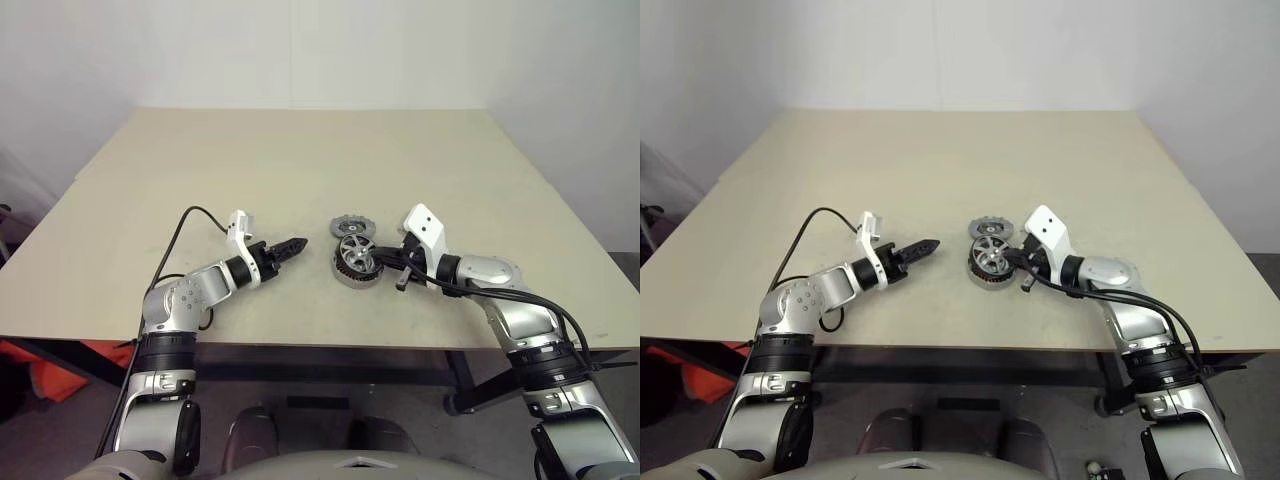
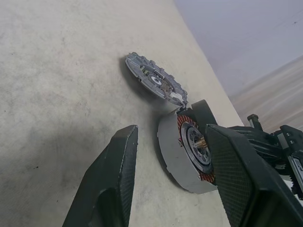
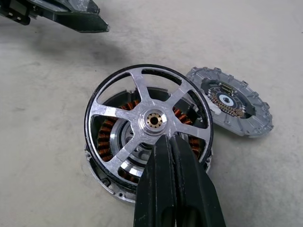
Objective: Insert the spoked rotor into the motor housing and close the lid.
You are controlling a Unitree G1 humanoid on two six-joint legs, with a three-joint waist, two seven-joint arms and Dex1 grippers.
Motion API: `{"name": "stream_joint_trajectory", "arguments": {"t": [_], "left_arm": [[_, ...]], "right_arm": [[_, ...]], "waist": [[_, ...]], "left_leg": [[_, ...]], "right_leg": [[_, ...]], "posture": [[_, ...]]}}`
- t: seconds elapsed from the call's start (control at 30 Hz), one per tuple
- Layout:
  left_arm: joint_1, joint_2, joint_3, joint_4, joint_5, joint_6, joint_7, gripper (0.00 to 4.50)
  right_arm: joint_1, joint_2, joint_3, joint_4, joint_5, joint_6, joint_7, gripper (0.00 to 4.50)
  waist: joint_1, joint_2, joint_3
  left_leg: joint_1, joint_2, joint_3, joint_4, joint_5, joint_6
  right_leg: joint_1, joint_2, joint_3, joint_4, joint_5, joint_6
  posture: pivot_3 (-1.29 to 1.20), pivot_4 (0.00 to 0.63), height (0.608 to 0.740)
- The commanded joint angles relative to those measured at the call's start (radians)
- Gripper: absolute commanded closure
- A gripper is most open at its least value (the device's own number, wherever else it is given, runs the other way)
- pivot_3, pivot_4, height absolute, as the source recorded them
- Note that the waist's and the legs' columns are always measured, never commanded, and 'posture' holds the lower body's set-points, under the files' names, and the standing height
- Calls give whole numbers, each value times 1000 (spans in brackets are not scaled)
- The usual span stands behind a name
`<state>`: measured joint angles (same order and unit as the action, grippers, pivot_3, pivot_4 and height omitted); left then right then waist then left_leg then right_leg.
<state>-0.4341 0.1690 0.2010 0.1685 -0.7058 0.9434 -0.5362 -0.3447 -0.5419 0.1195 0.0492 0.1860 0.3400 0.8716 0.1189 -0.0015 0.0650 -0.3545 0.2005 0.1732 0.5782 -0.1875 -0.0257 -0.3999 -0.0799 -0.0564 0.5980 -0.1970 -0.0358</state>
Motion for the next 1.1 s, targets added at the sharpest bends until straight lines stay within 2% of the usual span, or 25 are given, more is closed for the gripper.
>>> {"name": "stream_joint_trajectory", "arguments": {"t": [0.03, 0.4, 0.53, 0.67, 1.1], "left_arm": [[-19, 2, 0, -10, -3, -17, -4, 2080], [-16, 5, -3, -10, -1, -18, -6, 2080], [-12, 7, -2, -14, -2, -15, -5, 2042], [-9, 9, -2, -18, -1, -15, -3, 2042], [-7, 14, -4, -19, 0, -14, -5, 2042]], "right_arm": [[-35, 7, -58, -59, 64, -10, 14, 4500], [-36, 30, -46, -72, 122, 62, 38, 4500], [-43, 47, -47, -25, 63, -5, -21, 3665], [-46, 47, -53, -27, 101, 50, 1, 3665], [-29, 44, -43, -17, 93, 59, 14, 3665]], "waist": [[0, 0, 0], [1, 0, 0], [1, 0, 0], [1, 0, 0], [1, 0, 0]], "left_leg": [[0, 0, 0, 0, 0, 0], [0, 0, 0, 0, 0, 0], [0, 0, 0, 0, 0, 0], [0, 0, 0, 0, 0, 0], [0, 0, 0, 0, 0, 0]], "right_leg": [[0, 0, 0, 0, 0, -1], [0, 0, 0, 0, 2, -3], [0, 0, 0, 0, 2, -4], [0, 0, 0, 0, 2, -3], [0, 0, 0, 0, 2, -3]], "posture": [[0, 0, 740], [0, 0, 740], [0, 0, 740], [0, 0, 740], [0, 0, 740]]}}
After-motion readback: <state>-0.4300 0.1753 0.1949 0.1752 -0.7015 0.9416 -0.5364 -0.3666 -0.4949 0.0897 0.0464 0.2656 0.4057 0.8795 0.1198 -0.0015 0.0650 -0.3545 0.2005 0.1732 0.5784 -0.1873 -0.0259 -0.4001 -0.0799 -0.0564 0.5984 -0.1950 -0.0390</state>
